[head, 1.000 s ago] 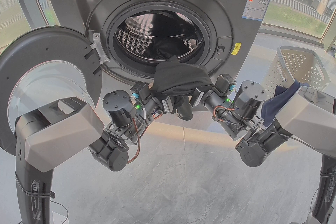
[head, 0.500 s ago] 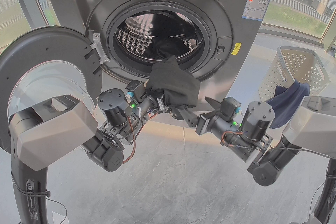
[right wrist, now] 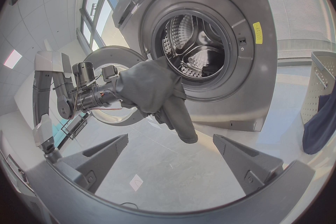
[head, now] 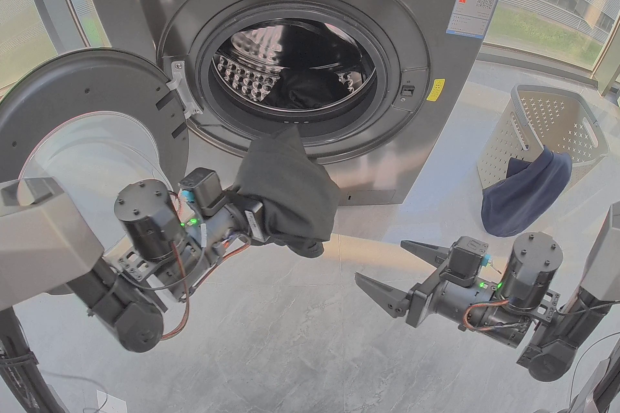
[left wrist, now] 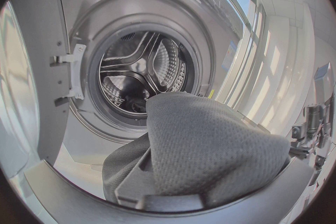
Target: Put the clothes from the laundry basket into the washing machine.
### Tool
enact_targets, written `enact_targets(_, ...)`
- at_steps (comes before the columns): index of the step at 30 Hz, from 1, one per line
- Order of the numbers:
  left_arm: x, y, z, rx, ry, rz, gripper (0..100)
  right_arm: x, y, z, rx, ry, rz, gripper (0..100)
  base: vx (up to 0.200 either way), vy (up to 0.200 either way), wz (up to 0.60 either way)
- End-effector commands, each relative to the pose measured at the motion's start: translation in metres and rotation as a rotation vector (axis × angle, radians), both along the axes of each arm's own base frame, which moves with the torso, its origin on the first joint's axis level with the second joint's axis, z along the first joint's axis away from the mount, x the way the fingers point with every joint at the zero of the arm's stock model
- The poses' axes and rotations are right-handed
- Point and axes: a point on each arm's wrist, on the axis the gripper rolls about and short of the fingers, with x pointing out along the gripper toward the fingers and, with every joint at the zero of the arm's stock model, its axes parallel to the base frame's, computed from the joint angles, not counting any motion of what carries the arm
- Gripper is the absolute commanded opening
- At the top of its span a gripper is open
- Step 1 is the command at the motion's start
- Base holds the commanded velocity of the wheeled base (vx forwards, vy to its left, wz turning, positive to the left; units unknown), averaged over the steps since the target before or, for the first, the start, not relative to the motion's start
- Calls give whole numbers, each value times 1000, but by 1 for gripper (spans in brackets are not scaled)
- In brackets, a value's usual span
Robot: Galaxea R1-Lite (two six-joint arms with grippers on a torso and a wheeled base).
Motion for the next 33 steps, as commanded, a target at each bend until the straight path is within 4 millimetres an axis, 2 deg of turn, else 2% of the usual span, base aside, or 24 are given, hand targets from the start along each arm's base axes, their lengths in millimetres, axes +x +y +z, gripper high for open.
enact_targets(1, -38, 23, 28, -49, -34, -28, 0, -16, -16, 14, 16, -26, 5, 100, 0, 0, 0)
enact_targets(2, -50, 30, 33, -79, -23, -44, 0, -10, -21, 14, 17, -26, -21, 100, 0, 0, 0)
enact_targets(8, -75, 45, 25, -75, 45, -49, 0, 4, -20, 24, 57, -70, -64, 100, 0, 0, 0)
enact_targets(13, -77, 44, 22, -68, 52, -57, 0, 7, -19, 24, 57, -75, -106, 100, 0, 0, 0)
enact_targets(19, -79, 50, 16, -49, 75, -85, 0, 21, -26, 33, 85, -115, -178, 100, 0, 0, 0)
enact_targets(28, -80, 49, 12, -29, 86, -89, 0, 22, -26, 32, 84, -112, -179, 100, 0, 0, 0)
enact_targets(33, -80, 49, 10, -18, 88, -86, 0, 19, -24, 30, 78, -103, -169, 100, 200, 0, 0)
